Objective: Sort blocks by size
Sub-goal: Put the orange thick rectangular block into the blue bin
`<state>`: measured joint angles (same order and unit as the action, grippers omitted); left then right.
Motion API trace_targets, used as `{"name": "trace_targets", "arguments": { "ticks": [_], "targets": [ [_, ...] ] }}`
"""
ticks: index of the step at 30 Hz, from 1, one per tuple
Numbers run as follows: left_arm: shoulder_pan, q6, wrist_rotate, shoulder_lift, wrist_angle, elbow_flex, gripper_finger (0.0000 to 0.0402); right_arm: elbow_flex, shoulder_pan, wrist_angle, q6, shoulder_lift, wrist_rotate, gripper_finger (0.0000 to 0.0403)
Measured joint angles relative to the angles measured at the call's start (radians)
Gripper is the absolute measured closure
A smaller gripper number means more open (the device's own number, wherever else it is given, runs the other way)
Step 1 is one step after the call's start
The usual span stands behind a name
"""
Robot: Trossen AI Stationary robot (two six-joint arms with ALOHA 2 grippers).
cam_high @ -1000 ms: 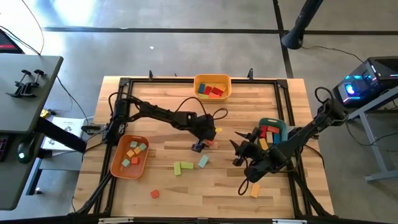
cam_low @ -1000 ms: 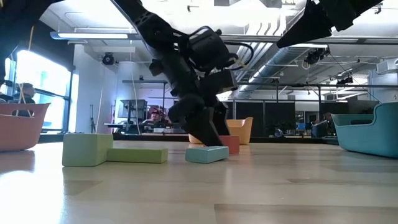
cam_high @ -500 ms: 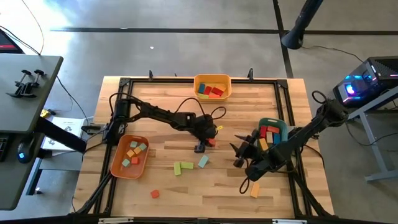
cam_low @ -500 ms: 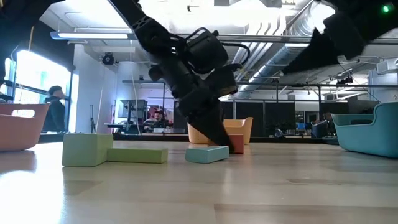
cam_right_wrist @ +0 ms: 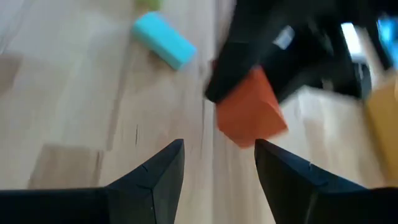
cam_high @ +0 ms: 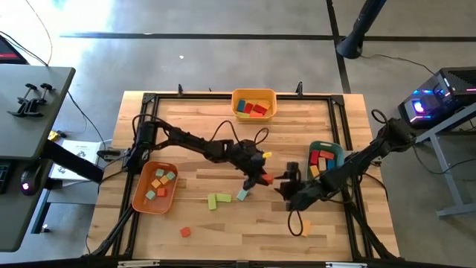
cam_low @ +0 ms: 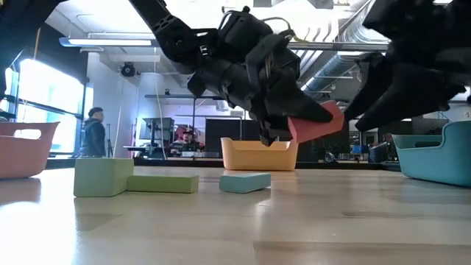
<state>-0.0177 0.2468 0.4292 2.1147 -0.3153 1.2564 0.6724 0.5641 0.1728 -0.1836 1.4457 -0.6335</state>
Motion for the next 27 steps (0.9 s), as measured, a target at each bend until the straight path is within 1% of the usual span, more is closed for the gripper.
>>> {"name": "trace_targets", "arguments": {
  "ticks": [4,6,7,10,13,17,20,23,27],
  "targets": [
    [0.0,0.037,0.028,0.0,0.011,0.0,0.0305,0.0,-0.012,-0.046,0.306,0.001,0.018,0.0211],
    [0.0,0.039,0.035,0.0,0.017,0.0,0.0305,0.0,-0.014,-0.05,0.413,0.001,0.011,0.0211],
    [0.0,0.04,0.045,0.0,0.019,0.0,0.0304,0.0,-0.014,-0.051,0.442,0.001,-0.011,0.0211],
    [0.0,0.052,0.064,0.0,0.024,0.0,0.0304,0.001,-0.015,-0.056,0.441,0.001,-0.095,0.021],
    [0.0,0.057,0.066,0.0,0.026,0.0,0.0303,0.001,-0.015,-0.062,0.395,0.001,-0.124,0.021],
    [-0.002,0.057,0.068,0.0,0.022,0.0,0.0302,0.001,-0.014,-0.092,0.377,0.001,-0.066,0.021],
    [-0.001,0.057,0.088,0.0,0.012,0.0,0.0302,0.001,-0.015,-0.118,0.416,0.001,-0.021,0.021],
    [-0.001,0.056,0.124,0.0,-0.006,-0.001,0.0301,0.001,-0.013,-0.145,0.473,0.001,-0.022,0.021],
    [-0.002,0.056,0.128,0.0,-0.008,-0.001,0.0301,0.001,-0.014,-0.159,0.514,0.001,-0.016,0.021]
  ]
}}
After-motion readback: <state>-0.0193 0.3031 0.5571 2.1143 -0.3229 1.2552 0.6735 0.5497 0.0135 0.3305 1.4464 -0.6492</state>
